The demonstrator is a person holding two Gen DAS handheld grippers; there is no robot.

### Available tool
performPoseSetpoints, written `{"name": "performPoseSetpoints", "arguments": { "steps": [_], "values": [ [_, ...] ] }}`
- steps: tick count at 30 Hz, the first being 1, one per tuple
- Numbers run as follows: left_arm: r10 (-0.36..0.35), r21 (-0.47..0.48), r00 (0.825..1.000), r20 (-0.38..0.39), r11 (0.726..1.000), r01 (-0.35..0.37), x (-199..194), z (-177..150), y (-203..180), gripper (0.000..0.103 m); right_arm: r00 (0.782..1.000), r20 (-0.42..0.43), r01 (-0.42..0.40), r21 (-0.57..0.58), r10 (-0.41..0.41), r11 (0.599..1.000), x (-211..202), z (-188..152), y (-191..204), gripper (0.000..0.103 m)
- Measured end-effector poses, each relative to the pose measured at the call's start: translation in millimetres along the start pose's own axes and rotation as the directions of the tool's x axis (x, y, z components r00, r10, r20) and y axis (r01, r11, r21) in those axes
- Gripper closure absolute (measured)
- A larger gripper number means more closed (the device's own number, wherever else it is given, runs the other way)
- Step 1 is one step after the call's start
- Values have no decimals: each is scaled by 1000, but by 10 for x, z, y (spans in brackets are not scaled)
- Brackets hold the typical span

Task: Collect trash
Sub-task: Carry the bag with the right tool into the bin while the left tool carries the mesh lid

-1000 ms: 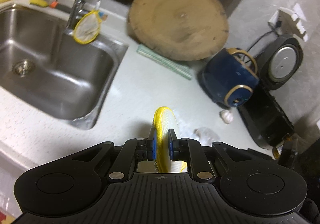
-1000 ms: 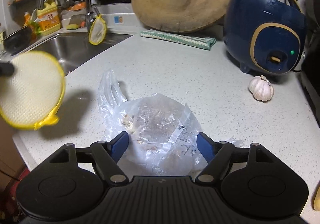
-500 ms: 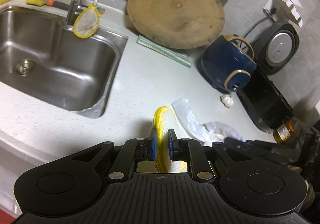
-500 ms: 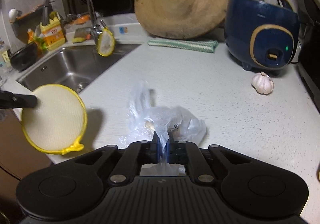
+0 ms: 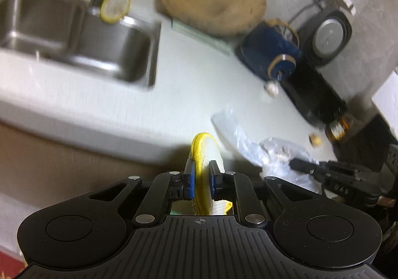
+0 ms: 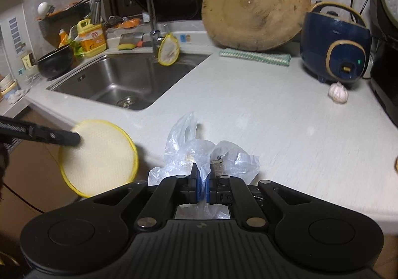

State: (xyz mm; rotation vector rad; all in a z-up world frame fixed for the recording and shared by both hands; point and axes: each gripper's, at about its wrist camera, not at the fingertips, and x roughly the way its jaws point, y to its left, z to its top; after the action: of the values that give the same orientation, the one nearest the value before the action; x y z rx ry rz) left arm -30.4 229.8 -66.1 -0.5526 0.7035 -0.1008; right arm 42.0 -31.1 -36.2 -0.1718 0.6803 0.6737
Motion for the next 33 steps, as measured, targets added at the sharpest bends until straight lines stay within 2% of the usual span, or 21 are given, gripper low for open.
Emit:
{"name": "performPoseSetpoints", "arguments": {
  "steps": [3, 6, 10, 13, 15, 19, 22, 24, 25, 27, 30, 33],
  "values": [
    [-21, -25, 996, -89, 1000, 19, 162, -230, 156, 88, 999, -42, 10, 9, -10, 1000, -39, -200, 113, 99],
    [-22, -55, 983, -184, 998, 12, 378, -466, 322, 88, 993, -114, 32, 14, -31, 999, 33, -411, 145, 99],
    [61, -54, 962, -265, 995, -78, 549, -724, 557, 88, 966, -253, 72, 57, -56, 996, 328, -736, 59, 99],
    [74, -118, 955, -287, 987, -111, 660, -838, 776, 88, 946, -320, 81, 78, -52, 994, 565, -925, 3, 99],
    [82, -127, 948, -307, 984, -126, 837, -943, 849, 88, 932, -357, 92, 79, -58, 993, 720, -1024, -14, 99],
    [117, -122, 931, -346, 978, -168, 1434, -1279, 945, 88, 909, -413, 100, 73, -61, 992, 1008, -1198, -29, 99],
    [129, -205, 926, -355, 956, -212, 2012, -1596, 1174, 87, 894, -441, 111, 38, -83, 993, 1233, -1381, -20, 99],
    [134, -257, 906, -401, 933, -252, 2410, -1829, 1378, 84, 883, -460, 108, 14, -90, 994, 1418, -1521, -6, 99],
    [152, -257, 893, -423, 925, -279, 2585, -1934, 1464, 83, 877, -472, 103, 1, -91, 995, 1524, -1606, 6, 99],
    [176, -252, 879, -442, 917, -310, 2827, -2089, 1586, 83, 868, -491, 84, -15, -81, 996, 1742, -1772, 12, 99],
    [132, -277, 884, -449, 920, -278, 2932, -2183, 1720, 83, 855, -515, 52, -23, -56, 998, 2152, -2008, 65, 99],
    [121, -331, 920, -374, 909, -254, 2601, -2124, 1835, 83, 847, -530, 21, -21, -29, 1000, 2624, -2183, 168, 99]
  ]
}}
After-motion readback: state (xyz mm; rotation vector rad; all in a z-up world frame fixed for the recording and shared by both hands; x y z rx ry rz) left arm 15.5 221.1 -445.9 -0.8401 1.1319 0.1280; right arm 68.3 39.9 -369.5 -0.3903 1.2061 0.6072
